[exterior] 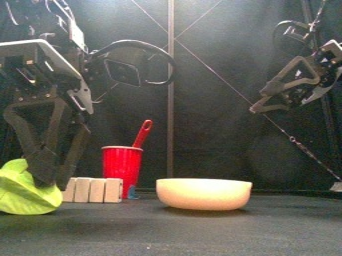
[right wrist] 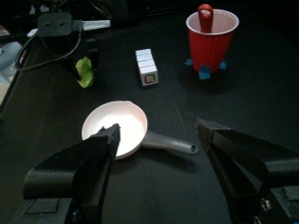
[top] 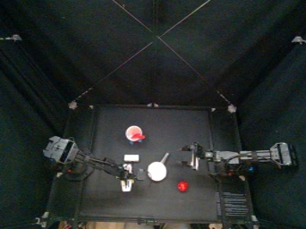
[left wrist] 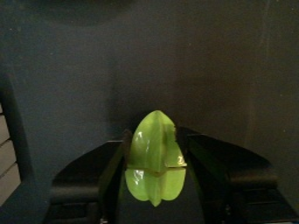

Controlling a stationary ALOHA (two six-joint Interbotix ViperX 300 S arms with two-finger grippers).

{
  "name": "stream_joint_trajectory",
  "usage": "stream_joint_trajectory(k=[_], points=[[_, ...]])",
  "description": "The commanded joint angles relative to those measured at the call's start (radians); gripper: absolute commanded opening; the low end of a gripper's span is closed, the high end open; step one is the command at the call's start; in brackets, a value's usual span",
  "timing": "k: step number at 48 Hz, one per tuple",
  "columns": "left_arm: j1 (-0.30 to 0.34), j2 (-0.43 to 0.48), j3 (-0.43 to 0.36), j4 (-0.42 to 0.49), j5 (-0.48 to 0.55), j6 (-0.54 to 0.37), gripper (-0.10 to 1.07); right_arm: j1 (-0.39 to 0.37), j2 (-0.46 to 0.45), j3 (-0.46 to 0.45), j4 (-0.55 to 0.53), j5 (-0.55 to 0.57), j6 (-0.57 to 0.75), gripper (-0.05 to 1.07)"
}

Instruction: Grab starfruit

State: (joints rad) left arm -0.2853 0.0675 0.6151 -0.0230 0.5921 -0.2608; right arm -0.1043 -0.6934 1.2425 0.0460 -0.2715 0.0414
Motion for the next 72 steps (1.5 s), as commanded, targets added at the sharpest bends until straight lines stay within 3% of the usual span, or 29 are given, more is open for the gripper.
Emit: stream_joint_trajectory(k=[1,20,26,33,48,60,72], points=[[0.000,-0.008,-0.011,-0.002,0.003,0.000,0.71,-0.002,-0.002,-0.011,0.003,-0.005,0.000,0.99],[-0.002,-0.077,-0.029,0.031,0.043,-0.009,0.74,-0.002,-0.002,-0.009,0.003,-0.005,0.002,0.99],[-0.015,-0.120,-0.037,-0.002,0.114,-0.020,0.82,-0.002,-0.002,-0.011,0.003,-0.005,0.002,1.00],[-0.023,-0.137,-0.040,-0.075,0.224,-0.103,0.92,0.000,-0.002,-0.009,0.006,-0.005,0.002,1.00],[-0.091,-0.094,-0.051,-0.060,0.250,-0.284,0.96,-0.002,0.009,-0.012,0.009,-0.006,0.002,1.00],[-0.092,-0.009,-0.055,0.012,0.235,-0.336,0.96,-0.002,0.037,-0.020,0.009,-0.005,0.002,0.99],[-0.091,0.018,-0.058,0.089,0.232,-0.382,0.96,-0.002,0.054,-0.026,0.009,-0.006,0.000,0.99]])
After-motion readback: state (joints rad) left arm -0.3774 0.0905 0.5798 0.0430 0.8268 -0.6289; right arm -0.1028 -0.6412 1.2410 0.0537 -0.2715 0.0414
